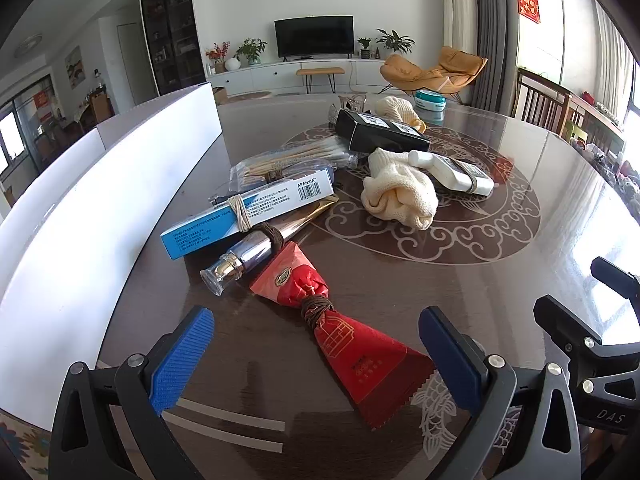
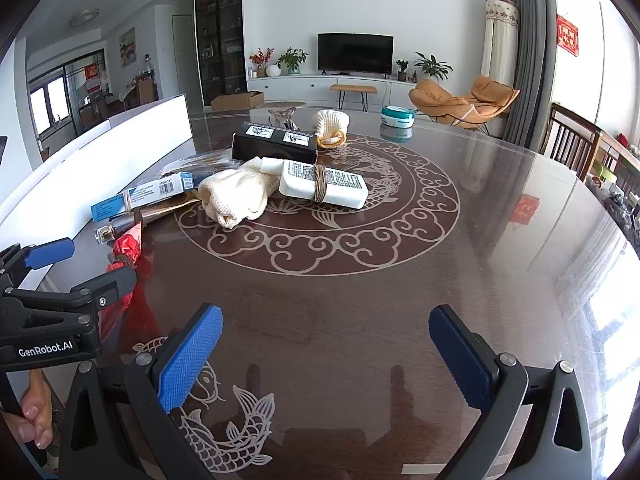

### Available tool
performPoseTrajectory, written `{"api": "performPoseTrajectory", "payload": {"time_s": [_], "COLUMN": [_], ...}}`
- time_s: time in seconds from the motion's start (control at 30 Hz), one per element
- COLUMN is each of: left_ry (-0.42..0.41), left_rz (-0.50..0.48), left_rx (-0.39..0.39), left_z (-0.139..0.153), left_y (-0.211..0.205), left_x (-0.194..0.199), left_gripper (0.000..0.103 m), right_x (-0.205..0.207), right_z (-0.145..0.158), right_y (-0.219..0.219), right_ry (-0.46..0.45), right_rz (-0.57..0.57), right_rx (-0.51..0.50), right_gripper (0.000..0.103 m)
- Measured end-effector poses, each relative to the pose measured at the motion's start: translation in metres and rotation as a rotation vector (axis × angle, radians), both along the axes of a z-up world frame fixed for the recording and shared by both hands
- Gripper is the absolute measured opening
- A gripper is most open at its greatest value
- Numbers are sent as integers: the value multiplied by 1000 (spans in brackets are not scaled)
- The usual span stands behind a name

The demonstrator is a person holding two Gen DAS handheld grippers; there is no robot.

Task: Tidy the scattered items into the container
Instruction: 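Move both tools over the table toward the scattered items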

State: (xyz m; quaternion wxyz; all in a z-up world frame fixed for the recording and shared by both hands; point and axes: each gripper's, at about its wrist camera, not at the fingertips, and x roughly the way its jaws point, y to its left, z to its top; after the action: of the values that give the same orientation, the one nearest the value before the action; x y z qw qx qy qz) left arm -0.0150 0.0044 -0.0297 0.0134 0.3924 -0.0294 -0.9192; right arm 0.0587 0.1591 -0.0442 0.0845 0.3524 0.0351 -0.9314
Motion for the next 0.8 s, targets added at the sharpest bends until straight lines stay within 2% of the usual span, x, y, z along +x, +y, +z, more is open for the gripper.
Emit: {"api": "performPoseTrajectory", "payload": {"time_s": [0.4,0.57,0.7,0.8], "left_ry": [-29,-79,-126,-140], "left_rz": [-11,-32,-47,-65], "left_rx": [-4,-12,-50,-42], "left_z": [-8,-15,-23,-25], "left_y": [-3,-10,-12,-14], "left_x": [-3,-9,-19,-27], "left_gripper": [103,103,103,103], "right_x": [-4,-18,-34,-48], "right_z": [-4,-11,-20,-27], "right_y": [-5,-5,-9,-14], "right_ry": [-28,-118,-196,-239], "right_rz": [15,34,51,75], "right_rx": [18,15,47,70], "right_gripper": [103,103,103,103]}}
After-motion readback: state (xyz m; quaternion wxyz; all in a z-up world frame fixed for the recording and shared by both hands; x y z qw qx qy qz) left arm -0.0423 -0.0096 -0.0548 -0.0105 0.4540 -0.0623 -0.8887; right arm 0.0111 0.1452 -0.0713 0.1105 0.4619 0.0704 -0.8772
